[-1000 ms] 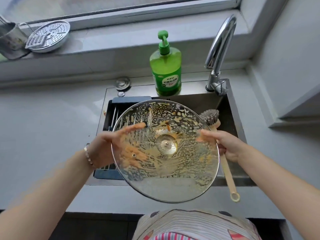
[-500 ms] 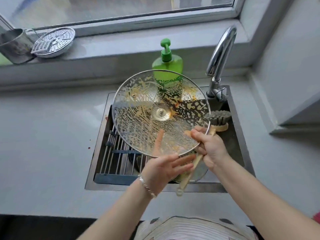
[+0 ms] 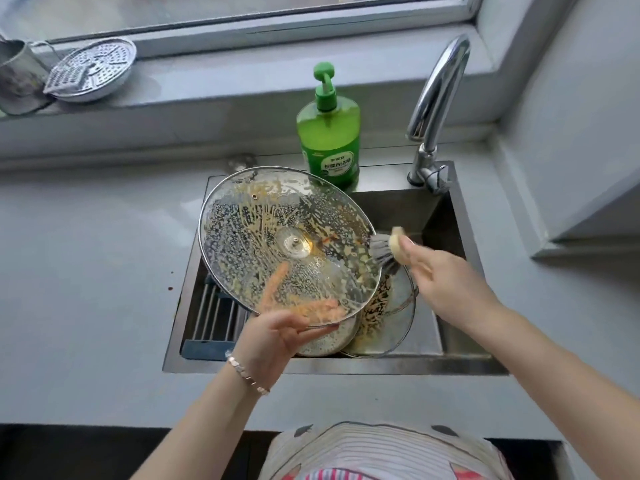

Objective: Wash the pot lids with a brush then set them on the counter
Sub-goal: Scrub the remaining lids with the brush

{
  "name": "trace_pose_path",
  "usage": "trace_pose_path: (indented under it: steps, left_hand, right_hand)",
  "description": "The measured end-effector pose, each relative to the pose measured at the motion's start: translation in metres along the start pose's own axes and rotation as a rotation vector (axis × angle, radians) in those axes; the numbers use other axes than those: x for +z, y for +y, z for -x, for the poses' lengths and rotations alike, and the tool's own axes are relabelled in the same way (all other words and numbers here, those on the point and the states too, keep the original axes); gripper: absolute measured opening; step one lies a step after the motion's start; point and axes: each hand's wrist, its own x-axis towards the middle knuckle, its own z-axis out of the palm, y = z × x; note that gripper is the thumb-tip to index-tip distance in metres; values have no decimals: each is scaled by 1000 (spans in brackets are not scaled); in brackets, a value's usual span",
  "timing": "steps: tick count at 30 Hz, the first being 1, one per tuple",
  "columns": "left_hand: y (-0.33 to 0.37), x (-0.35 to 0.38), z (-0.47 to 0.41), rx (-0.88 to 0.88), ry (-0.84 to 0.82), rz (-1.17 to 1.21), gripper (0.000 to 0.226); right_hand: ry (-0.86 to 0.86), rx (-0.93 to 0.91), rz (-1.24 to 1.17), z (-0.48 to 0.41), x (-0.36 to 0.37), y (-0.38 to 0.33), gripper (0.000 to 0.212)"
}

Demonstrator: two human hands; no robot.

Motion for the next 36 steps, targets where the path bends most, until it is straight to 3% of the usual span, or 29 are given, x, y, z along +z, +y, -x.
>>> trace_pose_path:
  steps: [3,5,6,8,10,11,15,16,20,24,25,28,29,33,34,36]
  left_hand:
    - [-3,-1,3,-4,-19,-92,93]
    - [-2,-1,4,-15,-37,-134,93]
    - [0,-2,5,-32,-55,-135,92]
    - [3,-3,8,-71,-107,-129,88]
    - [2,-3,10,-98,-139,-141,87]
    - [1,-2,8,-106,-142,-145,87]
    - [-2,-3,6,-113,-153,-225,79]
    - [-1,-4,8,-117,-156,-226,77]
    - [1,-5,15,-147,-160,-217,76]
    - [2,-3,14,-138,-147,-259,71]
    - [2,-4,14,-134,-146,-250,71]
    - [4,-6,16,-129,-149,-211,73]
    - [4,-6,15,-128,-151,-214,74]
    - [5,-7,12,-116,-134,-259,80]
    - [7,-8,13,-110,-125,-251,81]
    - [10,-9,15,-102,-122,-241,79]
  right_hand:
    - [-124,-151,314,13,14,-28,52]
    - [-55,-429,318,38,24,-50,52]
    - [-39,-473,273,45,24,-55,49]
    - [38,-401,261,24,15,-39,47]
    - [-70,-70,259,-3,4,-16,47]
    - [-84,-12,241,-7,3,-14,46]
    - [-179,-311,36,29,25,-47,49]
    - [-179,-306,57,28,25,-45,47]
    - [-47,58,94,-11,12,-5,42]
    - [-184,-281,-28,26,30,-41,43]
    - [-185,-285,-16,26,27,-41,43]
    - [-84,9,37,-6,12,-13,42]
    - [-67,25,30,-5,12,-12,41]
    - [-303,-318,-111,40,20,-45,38]
    - [-313,-314,-76,39,14,-41,38]
    - [-222,-117,5,15,4,-14,38]
